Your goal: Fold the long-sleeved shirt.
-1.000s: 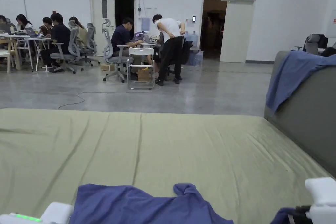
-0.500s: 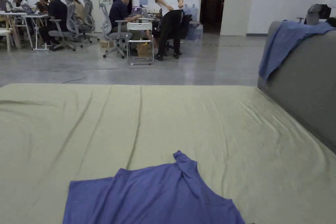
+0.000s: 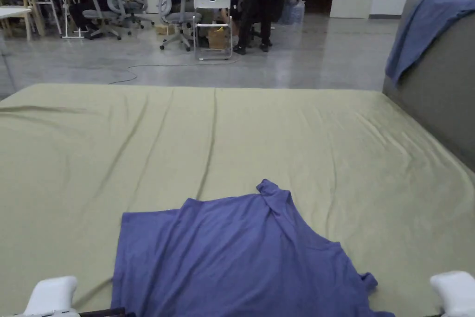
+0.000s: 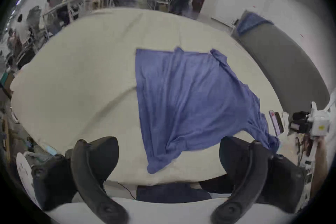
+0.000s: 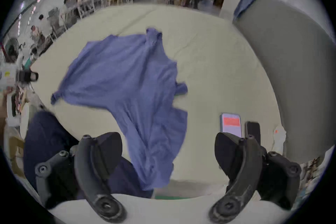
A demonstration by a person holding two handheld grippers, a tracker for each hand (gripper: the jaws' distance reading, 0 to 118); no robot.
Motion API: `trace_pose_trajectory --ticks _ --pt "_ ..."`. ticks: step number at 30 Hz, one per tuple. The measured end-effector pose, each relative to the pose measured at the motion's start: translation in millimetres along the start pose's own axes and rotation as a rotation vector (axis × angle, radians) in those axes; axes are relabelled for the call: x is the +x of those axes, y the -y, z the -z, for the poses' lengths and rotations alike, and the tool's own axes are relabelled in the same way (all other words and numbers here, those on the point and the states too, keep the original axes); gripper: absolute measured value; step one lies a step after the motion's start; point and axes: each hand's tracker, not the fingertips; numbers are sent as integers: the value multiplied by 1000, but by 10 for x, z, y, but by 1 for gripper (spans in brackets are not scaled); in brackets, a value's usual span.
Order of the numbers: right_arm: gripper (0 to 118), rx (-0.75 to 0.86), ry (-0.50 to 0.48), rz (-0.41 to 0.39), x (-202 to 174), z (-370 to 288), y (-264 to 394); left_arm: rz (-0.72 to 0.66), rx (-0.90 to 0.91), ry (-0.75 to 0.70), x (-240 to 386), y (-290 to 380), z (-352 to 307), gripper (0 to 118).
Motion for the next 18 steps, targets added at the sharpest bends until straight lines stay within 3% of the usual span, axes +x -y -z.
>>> trace_pose_trajectory --ticks 1,2,3,4,5,6,8,9,10,11,12,14,18 --pt "105 40 -21 22 -42 -66 -34 9 -13 1 16 38 -71 106" --pt "104 83 -44 51 -92 -111 -63 16 -15 4 28 82 -135 73" --pt "96 102 -64 90 -149 -134 -83 24 -10 -3 63 125 -172 19" --pt "73 111 -98 112 -210 -139 -102 30 -6 -14 91 154 -172 0" --pt "14 122 -137 117 -269 -128 -121 55 -31 -23 65 185 -108 0" --pt "0 129 -153 109 -336 -96 -146 64 -42 4 21 146 -78 0" --pt "0 133 -120 104 -444 94 -161 28 4 25 -67 -35 52 0" --pt "0 132 -134 64 -474 168 -190 3 23 26 -130 -185 179 12" --pt "0 120 -158 37 -502 247 -222 -24 37 28 -195 -360 315 48" --pt "0 116 -163 41 -529 329 -262 -48 55 15 -262 -564 486 48" --pt "0 114 -160 46 -553 423 -308 -64 80 0 -327 -803 731 63" --pt "0 98 -173 58 -560 582 -366 -71 34 -56 -443 -1197 1271 118" --pt "0 63 -178 77 -544 950 -549 -14 -32 -224 -568 -1848 2520 118"
